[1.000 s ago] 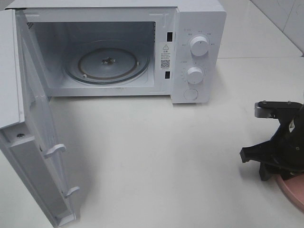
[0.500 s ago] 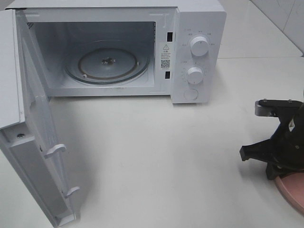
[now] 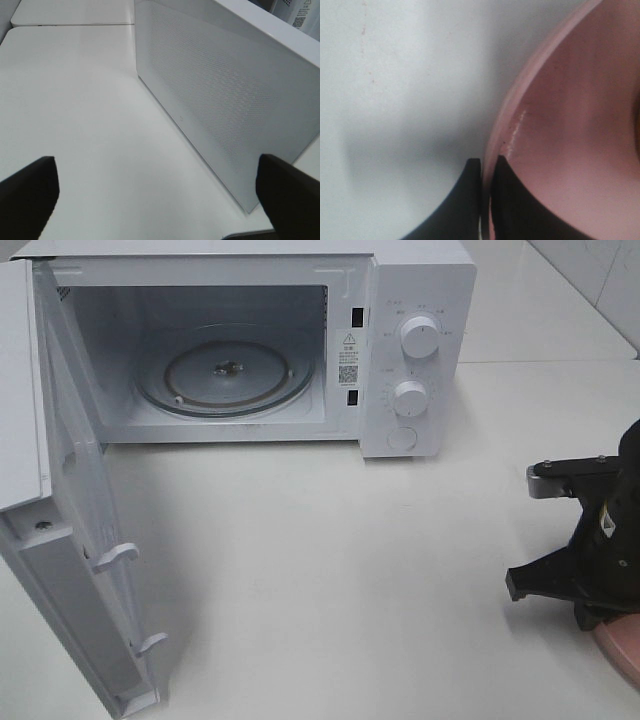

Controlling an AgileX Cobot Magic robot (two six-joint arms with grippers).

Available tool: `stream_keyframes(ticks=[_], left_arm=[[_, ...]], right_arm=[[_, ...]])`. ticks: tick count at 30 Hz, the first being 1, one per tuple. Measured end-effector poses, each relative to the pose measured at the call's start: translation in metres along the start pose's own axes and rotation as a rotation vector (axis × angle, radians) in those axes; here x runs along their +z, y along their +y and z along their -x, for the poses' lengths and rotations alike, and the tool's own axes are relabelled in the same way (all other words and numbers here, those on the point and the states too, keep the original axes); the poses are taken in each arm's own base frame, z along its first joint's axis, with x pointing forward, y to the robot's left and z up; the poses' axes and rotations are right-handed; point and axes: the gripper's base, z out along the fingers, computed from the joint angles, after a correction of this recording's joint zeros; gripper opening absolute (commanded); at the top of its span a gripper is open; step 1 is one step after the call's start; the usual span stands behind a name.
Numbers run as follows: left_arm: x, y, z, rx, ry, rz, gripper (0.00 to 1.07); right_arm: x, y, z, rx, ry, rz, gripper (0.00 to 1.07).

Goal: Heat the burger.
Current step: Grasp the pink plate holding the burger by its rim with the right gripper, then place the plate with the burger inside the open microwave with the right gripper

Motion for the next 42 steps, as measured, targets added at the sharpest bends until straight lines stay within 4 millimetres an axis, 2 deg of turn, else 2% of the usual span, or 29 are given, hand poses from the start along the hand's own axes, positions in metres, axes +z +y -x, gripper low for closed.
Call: stream_keyframes(ticks=[27,36,42], left_arm=[[0.000,0.000,0.000,0.000,0.000,0.000,1.00],[0.000,0.000,0.000,0.000,0.000,0.000,1.00],[0.000,0.000,0.000,0.000,0.000,0.000,1.00]], right_arm=[[-0.011,0.031,-0.017,-0.165,-0.012,-0.179,0.00],[-0.018,0.030,-0.019,-0.184,-0.028,-0.227,0.00],[-0.034,0.021,-0.020,-0.178,-0.073,-0.265,0.00]])
